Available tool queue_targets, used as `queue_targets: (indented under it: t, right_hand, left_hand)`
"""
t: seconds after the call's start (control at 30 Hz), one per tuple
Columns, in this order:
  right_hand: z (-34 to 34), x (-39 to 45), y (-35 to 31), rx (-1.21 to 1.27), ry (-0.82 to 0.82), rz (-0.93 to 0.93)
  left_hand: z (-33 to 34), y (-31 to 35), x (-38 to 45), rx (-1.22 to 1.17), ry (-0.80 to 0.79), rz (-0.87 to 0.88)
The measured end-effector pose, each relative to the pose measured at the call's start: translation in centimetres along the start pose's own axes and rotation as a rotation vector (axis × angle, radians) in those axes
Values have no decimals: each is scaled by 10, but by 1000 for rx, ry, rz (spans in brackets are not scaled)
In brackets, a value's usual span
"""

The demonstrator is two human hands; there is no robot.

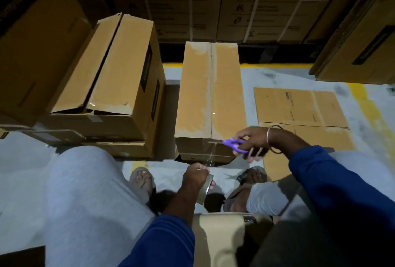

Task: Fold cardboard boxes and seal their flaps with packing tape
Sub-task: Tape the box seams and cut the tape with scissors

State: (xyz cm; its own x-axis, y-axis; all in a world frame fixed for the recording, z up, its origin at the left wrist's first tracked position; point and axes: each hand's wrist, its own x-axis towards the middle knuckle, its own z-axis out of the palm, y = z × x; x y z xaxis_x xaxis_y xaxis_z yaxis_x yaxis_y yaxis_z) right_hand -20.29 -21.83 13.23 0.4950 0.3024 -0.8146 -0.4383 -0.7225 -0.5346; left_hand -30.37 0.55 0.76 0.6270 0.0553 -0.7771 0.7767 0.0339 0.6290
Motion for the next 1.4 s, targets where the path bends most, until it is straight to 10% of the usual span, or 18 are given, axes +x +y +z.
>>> queue_targets:
  t: [0.2, 1.4]
  right_hand:
    - [6, 31, 21, -194, -169, 356]
    - [29, 75, 18, -179, -61, 195]
  left_hand:
    - [0, -3, 3, 14, 28, -18]
    - [-2, 2, 9, 184, 50, -59]
